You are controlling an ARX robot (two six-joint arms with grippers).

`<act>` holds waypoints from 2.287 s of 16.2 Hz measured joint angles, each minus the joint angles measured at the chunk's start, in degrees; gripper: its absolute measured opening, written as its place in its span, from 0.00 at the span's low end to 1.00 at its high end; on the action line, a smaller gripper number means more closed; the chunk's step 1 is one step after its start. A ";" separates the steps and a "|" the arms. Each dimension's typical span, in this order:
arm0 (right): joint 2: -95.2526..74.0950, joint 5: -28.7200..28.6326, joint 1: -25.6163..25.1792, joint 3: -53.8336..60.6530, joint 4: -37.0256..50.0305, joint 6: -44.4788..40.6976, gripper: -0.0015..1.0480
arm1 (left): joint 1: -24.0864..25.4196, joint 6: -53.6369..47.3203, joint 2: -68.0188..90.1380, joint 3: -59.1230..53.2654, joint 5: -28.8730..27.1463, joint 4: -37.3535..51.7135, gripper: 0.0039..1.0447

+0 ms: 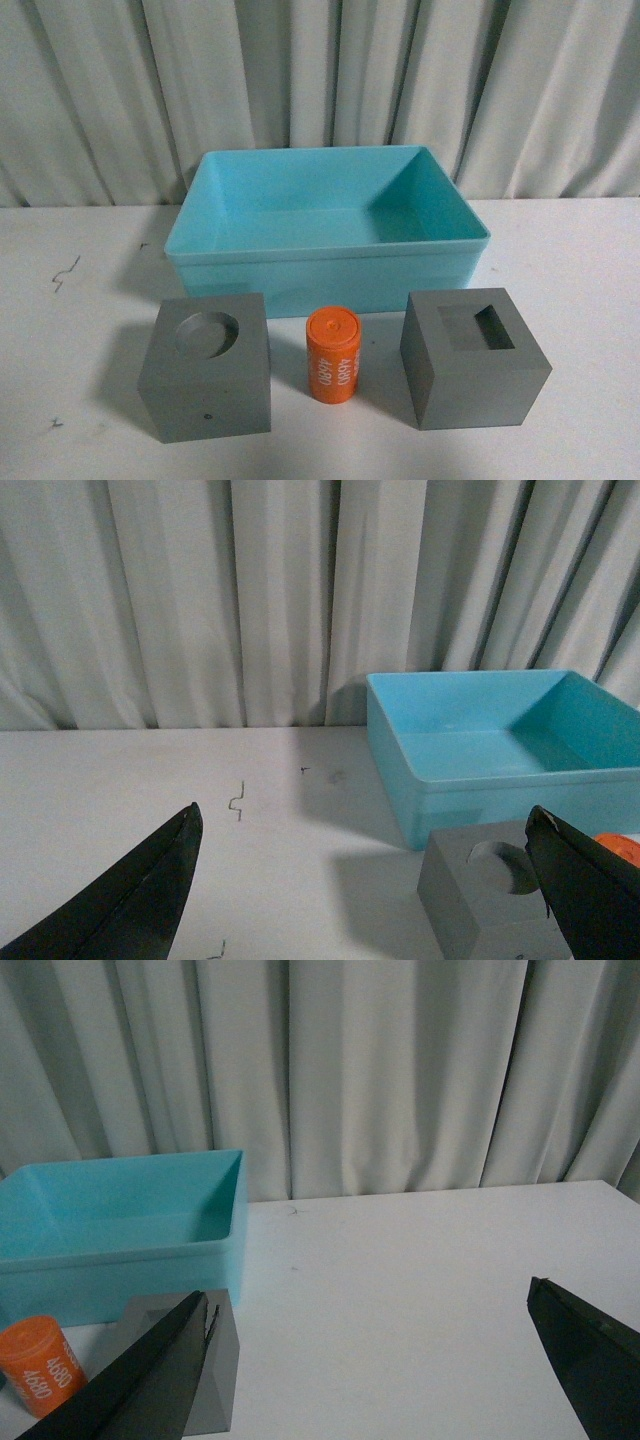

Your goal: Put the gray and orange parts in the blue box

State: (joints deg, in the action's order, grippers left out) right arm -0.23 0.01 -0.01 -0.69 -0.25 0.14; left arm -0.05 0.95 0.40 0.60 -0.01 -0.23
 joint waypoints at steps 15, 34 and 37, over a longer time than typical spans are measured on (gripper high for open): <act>0.00 0.00 0.00 0.00 0.02 0.00 0.94 | 0.00 0.00 0.00 0.00 0.00 0.02 0.94; -31.34 1.66 -6.32 -14.84 -7.63 4.37 0.94 | 0.00 0.02 0.00 0.02 0.00 0.02 0.94; -54.27 -7.67 -4.70 -26.62 6.91 -1.42 0.94 | 0.04 0.00 0.00 0.02 0.00 0.02 0.94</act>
State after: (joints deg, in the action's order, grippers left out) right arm -54.50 -7.66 -4.71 -27.31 6.66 -1.28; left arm -0.01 0.95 0.40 0.62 -0.01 -0.21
